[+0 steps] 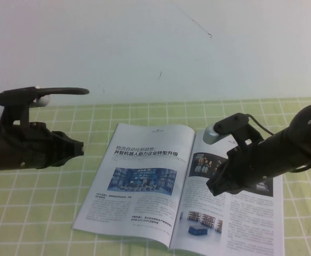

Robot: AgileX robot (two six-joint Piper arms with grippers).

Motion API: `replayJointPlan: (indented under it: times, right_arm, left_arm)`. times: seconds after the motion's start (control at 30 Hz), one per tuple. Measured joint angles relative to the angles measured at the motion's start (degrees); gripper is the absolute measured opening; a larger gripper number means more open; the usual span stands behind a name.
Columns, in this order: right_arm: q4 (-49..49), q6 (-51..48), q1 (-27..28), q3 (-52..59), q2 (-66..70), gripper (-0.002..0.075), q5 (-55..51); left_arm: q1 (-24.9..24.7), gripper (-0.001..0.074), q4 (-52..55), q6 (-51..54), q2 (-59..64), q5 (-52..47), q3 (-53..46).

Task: Close book
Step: 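Close the open booklet and leave it lying on the table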

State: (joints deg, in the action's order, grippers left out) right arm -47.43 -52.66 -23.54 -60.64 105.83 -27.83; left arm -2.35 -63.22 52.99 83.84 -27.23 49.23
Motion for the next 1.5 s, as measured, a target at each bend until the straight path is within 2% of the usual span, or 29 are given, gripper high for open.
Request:
replayJointPlan:
  times: [0.27,0.43,0.53,0.7,0.9,1.07,1.3,1.5]
  right_arm:
    - [-0.22,0.00,0.00,-1.67,8.59,-0.0003,0.20]
    - [-0.35,-0.04,0.10,-2.39,9.45,-0.0003,-0.86]
    - [-0.35,-0.13,0.10,-2.39,9.55,-0.0003,-0.95]
    - [-0.35,-0.13,0.10,-2.49,9.49,-0.0003,-1.33]
    - [-0.35,-0.17,0.21,-2.86,9.85,-0.0003,-2.42]
    - [-0.35,-0.17,0.31,-2.80,9.89,-0.0003,-2.75]
    - [-0.35,-0.17,0.42,-2.80,9.98,-0.0003,-3.11]
    - [-0.35,-0.17,0.42,-2.80,9.98,-0.0003,-3.11]
  left_arm:
    - [0.00,-0.0004,-2.46,3.49,11.62,-0.01,2.67]
    - [-0.48,-0.0004,-3.30,3.58,15.07,5.23,2.80]
    - [-2.58,-0.0004,-3.68,4.45,16.63,9.34,3.00]
    - [-8.83,-0.0004,-3.19,6.57,19.40,19.34,3.22]
    - [-11.16,-0.0004,-3.14,6.95,21.35,26.45,3.22]
    - [-11.34,-0.0004,-3.25,6.95,23.57,26.48,3.36]
    - [-11.60,-0.0004,-4.76,6.95,24.23,20.38,4.31]
    - [-16.20,-0.0004,-10.43,6.95,24.35,11.93,4.31]
